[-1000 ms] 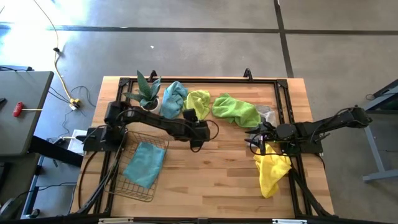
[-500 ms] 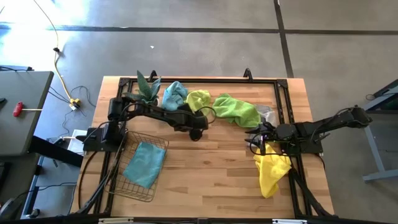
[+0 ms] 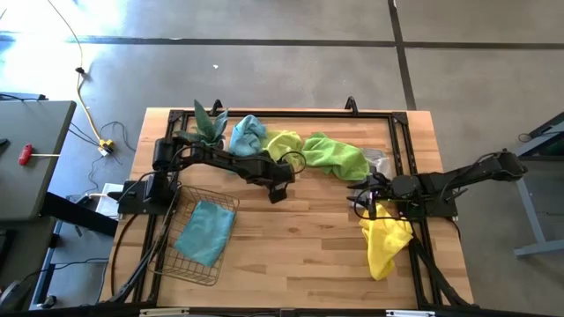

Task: Fold microfiber towels
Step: Fold the light green microfiber towel

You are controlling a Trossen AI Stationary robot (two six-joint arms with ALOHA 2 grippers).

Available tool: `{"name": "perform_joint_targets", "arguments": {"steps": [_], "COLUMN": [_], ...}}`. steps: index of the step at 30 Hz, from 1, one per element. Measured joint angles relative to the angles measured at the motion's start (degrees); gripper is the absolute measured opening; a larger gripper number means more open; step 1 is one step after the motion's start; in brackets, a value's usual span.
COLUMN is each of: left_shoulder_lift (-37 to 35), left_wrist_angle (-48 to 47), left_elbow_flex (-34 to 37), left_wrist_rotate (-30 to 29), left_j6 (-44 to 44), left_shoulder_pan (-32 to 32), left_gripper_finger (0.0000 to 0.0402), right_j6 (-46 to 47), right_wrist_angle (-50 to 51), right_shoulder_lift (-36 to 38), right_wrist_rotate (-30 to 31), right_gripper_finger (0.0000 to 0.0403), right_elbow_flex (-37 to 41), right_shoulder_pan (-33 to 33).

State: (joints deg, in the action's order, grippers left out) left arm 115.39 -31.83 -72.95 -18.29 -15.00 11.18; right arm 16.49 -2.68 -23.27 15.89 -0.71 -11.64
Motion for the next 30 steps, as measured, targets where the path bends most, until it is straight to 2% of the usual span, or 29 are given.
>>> {"name": "perform_joint_targets", "arguments": {"steps": [4, 8, 15, 19, 30], "left_shoulder_lift": [-0.5, -1.1, -2.1, -2.3, -2.6], "left_wrist_angle": [0.3, -0.2, -1.4, -1.6, -10.6], "left_elbow_flex": [-0.2, -0.7, -5.6, -8.8, -20.1], "left_wrist_rotate": [8.9, 18.9, 27.5, 30.4, 29.9], "left_j6": [-1.1, -1.4, 1.6, 3.3, 7.5], "left_shoulder_pan": [-1.2, -4.3, -10.6, -13.6, -18.1], "left_gripper_finger": [0.0020, 0.0005, 0.0005, 0.0002, 0.0004], "right_j6": [0.0, 0.0, 0.0, 0.0, -0.1], "right_wrist_angle": [0.0, 0.0, 0.0, 0.0, 0.0], "right_shoulder_lift": [0.0, 0.0, 0.0, 0.0, 0.0], "right_wrist_rotate": [0.0, 0.0, 0.0, 0.0, 0.0], "right_gripper_finger": [0.0188, 0.0188, 0.0188, 0.0188, 0.0188], "right_elbow_flex": [0.0, 0.0, 0.0, 0.0, 0.0], "right_shoulder_pan": [0.0, 0.0, 0.0, 0.0, 0.0]}}
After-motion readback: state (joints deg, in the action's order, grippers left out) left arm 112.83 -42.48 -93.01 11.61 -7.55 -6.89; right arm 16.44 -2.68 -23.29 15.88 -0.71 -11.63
